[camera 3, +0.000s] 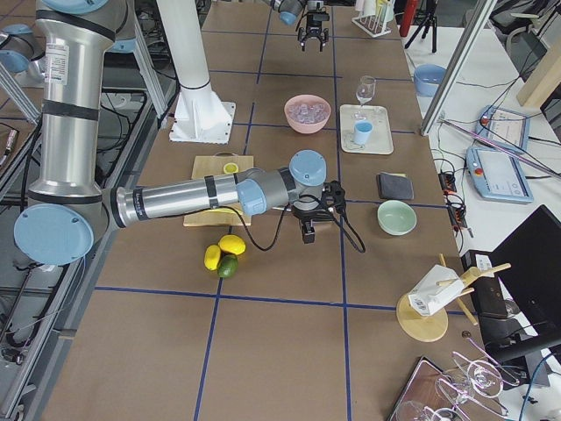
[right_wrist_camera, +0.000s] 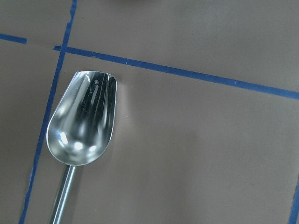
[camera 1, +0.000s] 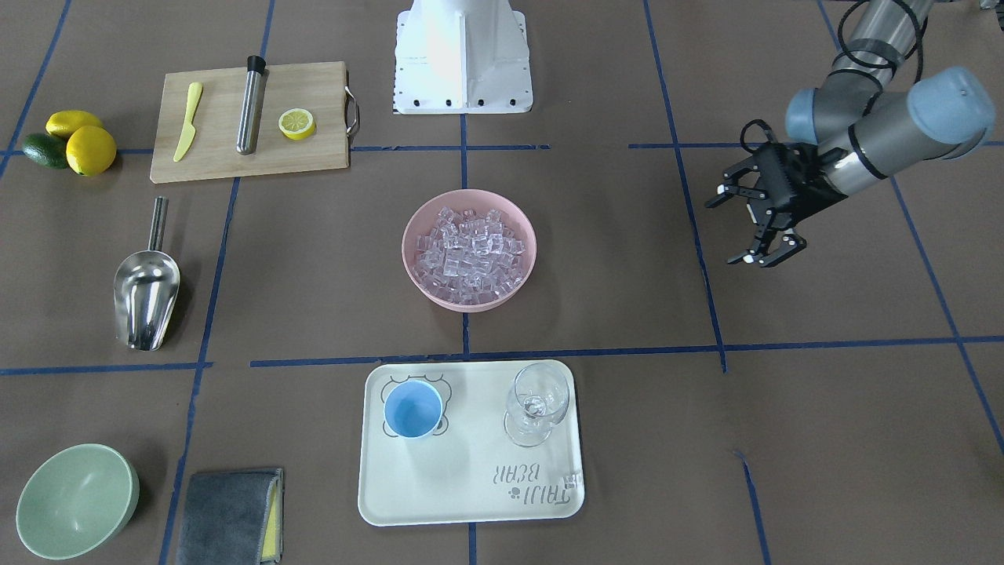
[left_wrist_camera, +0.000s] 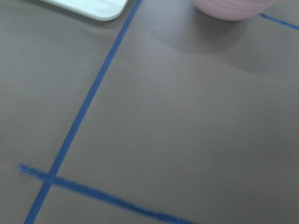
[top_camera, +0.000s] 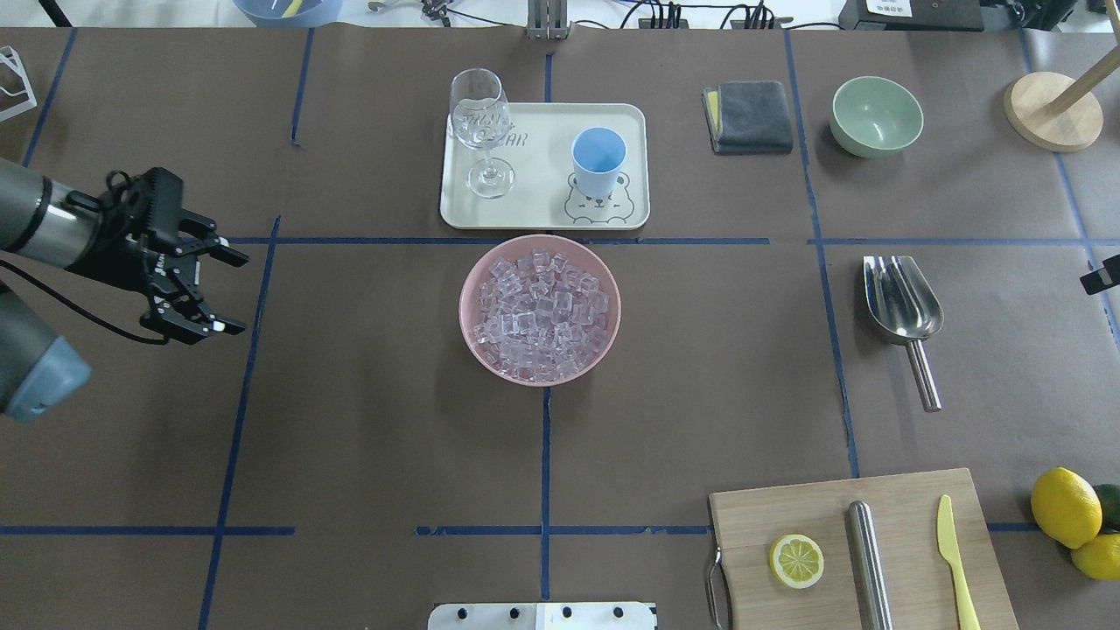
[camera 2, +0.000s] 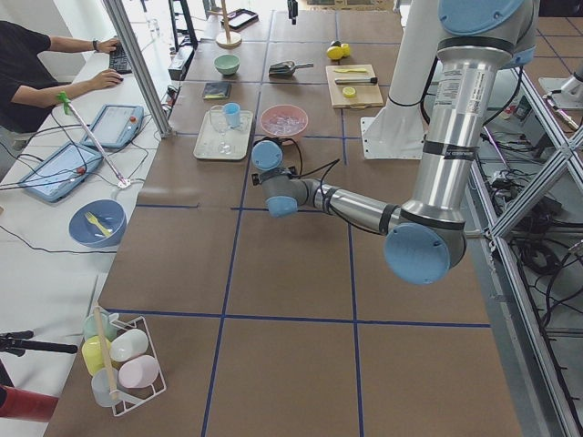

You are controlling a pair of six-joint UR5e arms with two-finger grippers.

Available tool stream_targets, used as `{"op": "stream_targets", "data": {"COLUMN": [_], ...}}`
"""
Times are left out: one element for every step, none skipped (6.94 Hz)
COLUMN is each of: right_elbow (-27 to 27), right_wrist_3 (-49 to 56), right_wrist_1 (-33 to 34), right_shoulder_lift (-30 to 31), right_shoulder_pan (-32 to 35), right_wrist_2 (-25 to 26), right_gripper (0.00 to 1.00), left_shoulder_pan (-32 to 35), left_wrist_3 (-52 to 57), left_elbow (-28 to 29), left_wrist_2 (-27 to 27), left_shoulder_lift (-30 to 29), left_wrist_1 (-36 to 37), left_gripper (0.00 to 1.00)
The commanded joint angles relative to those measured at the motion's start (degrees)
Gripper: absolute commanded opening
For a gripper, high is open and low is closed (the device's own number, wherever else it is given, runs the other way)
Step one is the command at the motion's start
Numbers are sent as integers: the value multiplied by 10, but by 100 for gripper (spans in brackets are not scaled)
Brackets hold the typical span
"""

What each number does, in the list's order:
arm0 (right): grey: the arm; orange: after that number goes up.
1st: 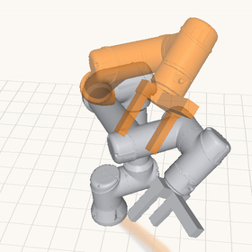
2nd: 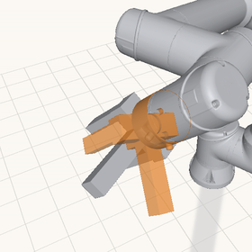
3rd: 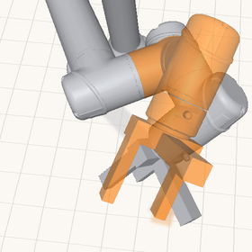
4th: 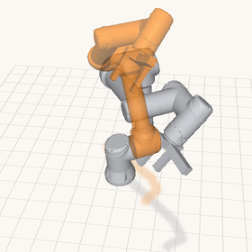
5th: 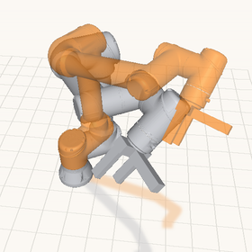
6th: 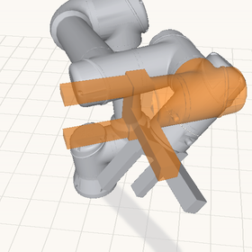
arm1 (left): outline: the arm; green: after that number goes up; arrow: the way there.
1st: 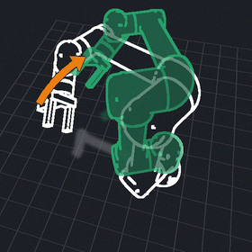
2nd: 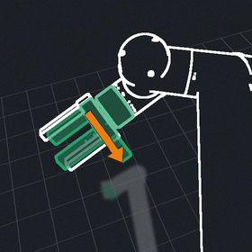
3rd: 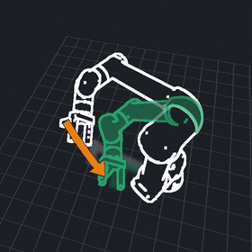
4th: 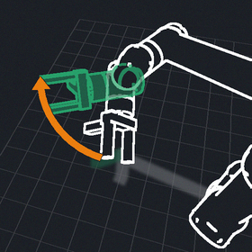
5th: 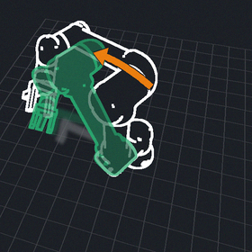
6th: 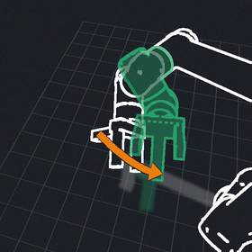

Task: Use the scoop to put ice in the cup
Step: 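Move the left gripper beside the pink bowl while the right reaches for the scoop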

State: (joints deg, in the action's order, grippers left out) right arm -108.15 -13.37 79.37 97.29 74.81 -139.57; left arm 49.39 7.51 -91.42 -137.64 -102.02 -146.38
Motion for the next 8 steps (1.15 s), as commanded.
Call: {"op": "stream_targets", "data": {"right_elbow": [-6,-8,-15,-22,-22,-26,-27,-30], "right_wrist_3": [-8,-10,-50,-78,-101,-158,-186,-214], "right_wrist_1": [-6,-7,-8,-20,-32,-59,-85,-98], "right_shoulder_lift": [0,0,0,1,1,1,3,3], "right_shoulder_pan": [-7,-8,-12,-26,-35,-61,-83,-109], "right_wrist_2": [0,0,-1,0,0,9,14,31], "right_gripper": [100,100,100,100,100,100,100,100], "left_shoulder_pan": [-100,-118,-128,-142,-150,-152,-152,-154], "left_wrist_3": [0,1,1,1,0,1,1,0], "left_elbow": [24,26,28,28,36,46,48,47], "left_wrist_2": [80,96,138,155,155,155,155,155], "left_shoulder_lift": [-72,-74,-81,-89,-96,-100,-108,-113], "left_wrist_1": [-17,-17,-18,-17,-15,-15,-12,-18], "left_gripper": [100,100,100,100,100,100,100,100]}}
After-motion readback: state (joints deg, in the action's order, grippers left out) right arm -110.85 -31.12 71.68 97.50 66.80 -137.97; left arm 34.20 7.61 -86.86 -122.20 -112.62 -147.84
